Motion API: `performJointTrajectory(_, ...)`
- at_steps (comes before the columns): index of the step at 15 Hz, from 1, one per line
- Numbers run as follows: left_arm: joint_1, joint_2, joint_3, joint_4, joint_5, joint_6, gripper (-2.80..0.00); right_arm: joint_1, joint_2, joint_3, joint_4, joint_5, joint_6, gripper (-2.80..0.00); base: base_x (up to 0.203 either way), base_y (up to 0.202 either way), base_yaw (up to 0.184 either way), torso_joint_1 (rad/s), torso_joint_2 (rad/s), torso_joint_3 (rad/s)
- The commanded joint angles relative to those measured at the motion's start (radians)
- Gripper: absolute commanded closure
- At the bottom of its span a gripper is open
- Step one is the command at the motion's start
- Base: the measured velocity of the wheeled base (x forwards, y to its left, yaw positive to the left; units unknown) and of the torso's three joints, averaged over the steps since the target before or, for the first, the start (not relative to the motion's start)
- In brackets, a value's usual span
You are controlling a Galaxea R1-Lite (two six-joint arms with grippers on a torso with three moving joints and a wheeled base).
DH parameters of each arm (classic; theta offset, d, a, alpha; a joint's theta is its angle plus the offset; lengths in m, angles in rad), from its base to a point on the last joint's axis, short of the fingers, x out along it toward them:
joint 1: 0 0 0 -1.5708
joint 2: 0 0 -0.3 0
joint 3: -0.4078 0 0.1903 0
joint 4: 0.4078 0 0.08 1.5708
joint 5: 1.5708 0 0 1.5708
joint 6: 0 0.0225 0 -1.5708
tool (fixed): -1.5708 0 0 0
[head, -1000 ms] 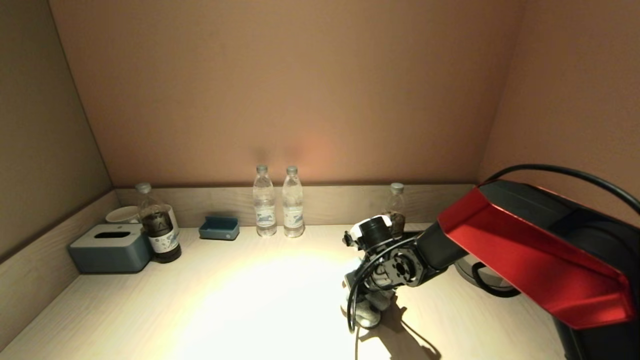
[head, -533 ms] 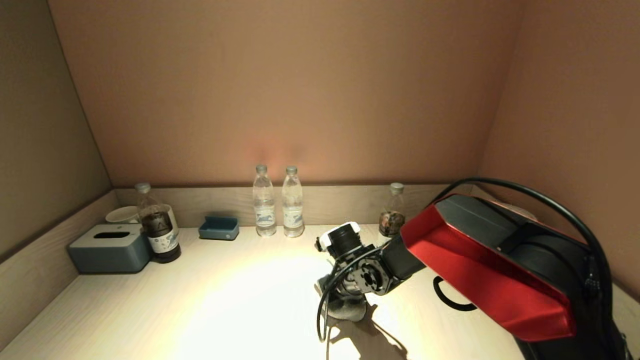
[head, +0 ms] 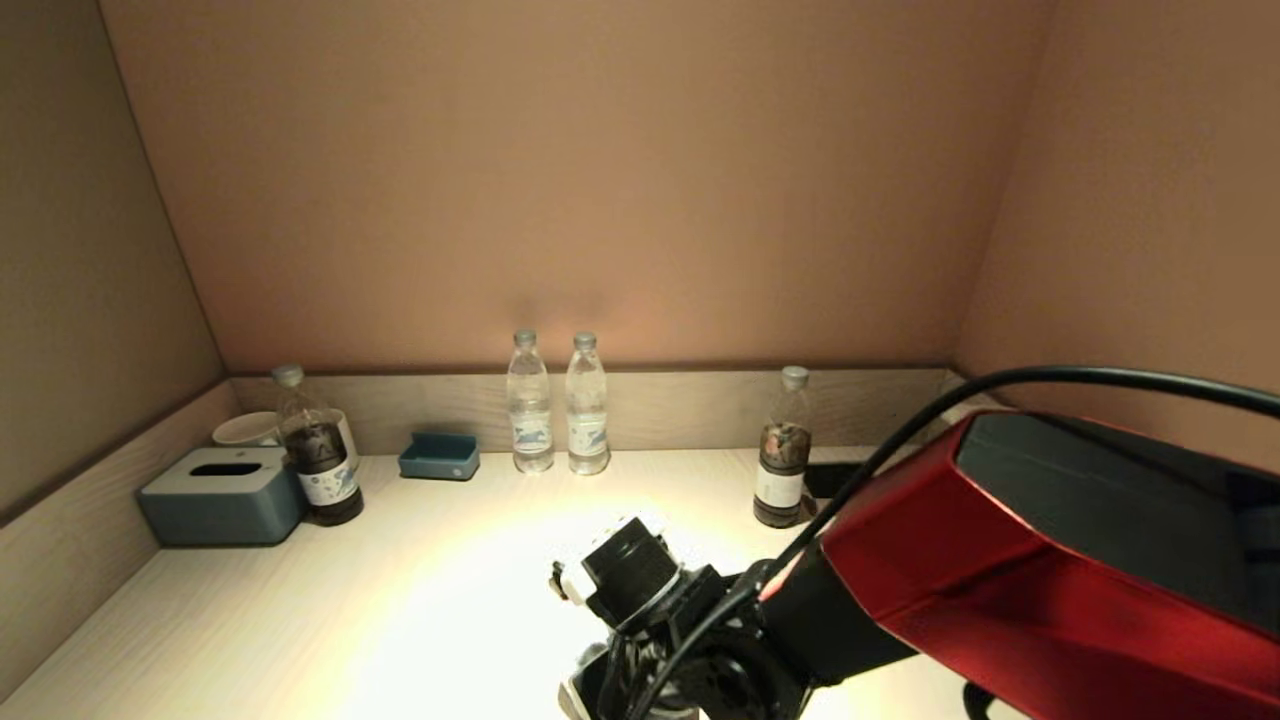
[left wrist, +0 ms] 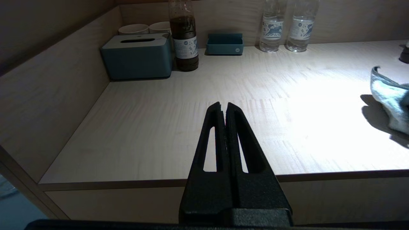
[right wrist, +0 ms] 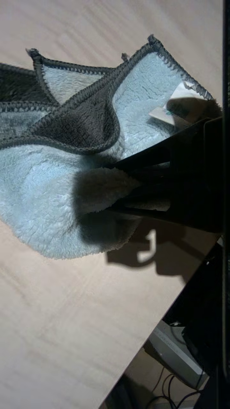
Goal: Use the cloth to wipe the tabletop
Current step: Sweep the stains on the table
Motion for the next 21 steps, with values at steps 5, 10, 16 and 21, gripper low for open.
performJointTrajectory(5,0.000,0.000,0.000,0.000,0.000,0.000,0.00,-0.137,-0.093,0.241,-0.082,-0.001,0.001,0.00,0.000,0.000,0.000,0.000,0.00,0.000)
performJointTrajectory(10,0.000,0.000,0.000,0.000,0.000,0.000,0.00,-0.407,-0.110,0.340,-0.175,-0.001,-0.024,0.00,0.000,0.000,0.000,0.000,0.00,0.000)
performJointTrajectory(16,0.000,0.000,0.000,0.000,0.000,0.000,0.00,-0.770,-0.177,0.440,-0.185,-0.010,-0.080,0.00,0.000,0.000,0.000,0.000,0.00,0.000)
performJointTrajectory(21,0.000,0.000,0.000,0.000,0.000,0.000,0.00,-0.803,-0.276,0.618,-0.205,-0.008,-0.106,0.00,0.000,0.000,0.000,0.000,0.00,0.000)
